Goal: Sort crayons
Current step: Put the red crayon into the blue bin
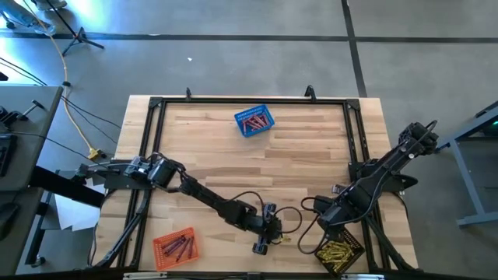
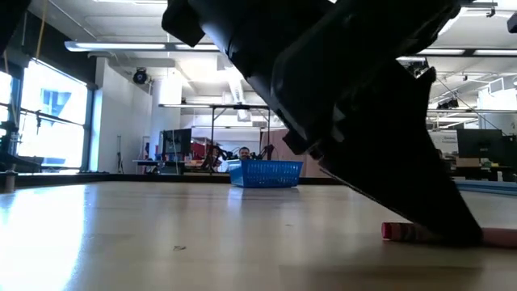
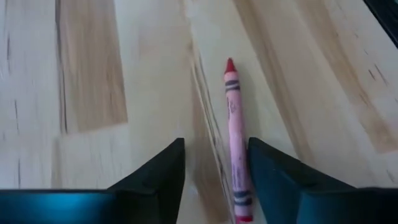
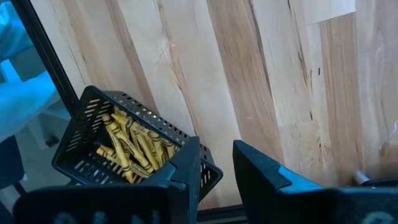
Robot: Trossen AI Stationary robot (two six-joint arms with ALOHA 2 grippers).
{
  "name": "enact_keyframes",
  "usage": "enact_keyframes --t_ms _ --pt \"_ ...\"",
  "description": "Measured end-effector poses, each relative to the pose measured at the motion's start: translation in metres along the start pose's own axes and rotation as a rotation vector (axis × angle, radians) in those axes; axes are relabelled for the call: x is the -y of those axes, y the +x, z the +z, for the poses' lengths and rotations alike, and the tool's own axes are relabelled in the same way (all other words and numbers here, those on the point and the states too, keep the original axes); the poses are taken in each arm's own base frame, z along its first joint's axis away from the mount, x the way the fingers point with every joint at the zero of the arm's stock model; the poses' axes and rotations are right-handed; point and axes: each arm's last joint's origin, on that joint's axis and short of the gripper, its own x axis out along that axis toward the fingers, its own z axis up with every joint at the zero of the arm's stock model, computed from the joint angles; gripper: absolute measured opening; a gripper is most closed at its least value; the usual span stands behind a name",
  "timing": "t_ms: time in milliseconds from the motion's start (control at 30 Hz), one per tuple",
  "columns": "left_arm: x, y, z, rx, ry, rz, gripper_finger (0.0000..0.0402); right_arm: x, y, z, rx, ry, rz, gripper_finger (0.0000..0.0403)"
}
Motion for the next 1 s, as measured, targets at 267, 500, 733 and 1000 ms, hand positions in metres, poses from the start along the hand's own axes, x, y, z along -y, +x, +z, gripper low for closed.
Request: enact_keyframes --t_ms 267,500,733,1000 --pt "0.005 -0.004 -0.009 -0.104 -0.132 0.008 0.0097 0.000 0.000 0.000 0.002 0.011 -0.002 0.0078" --pt "0.004 -0.004 -0.011 -0.130 -0.184 0.005 0.0023 0.001 -0.001 0.001 0.037 0.011 -0.018 0.0078" --pt "0.004 -0.014 -0.007 -0.148 -0.068 -0.013 0.0004 0.008 -0.009 0.004 0.064 0.027 0.001 0.0078" --pt "-0.039 -0.055 0.011 -0.212 -0.107 0.053 0.0001 0.016 -0.016 0.010 0.133 0.045 -0.020 0.0078"
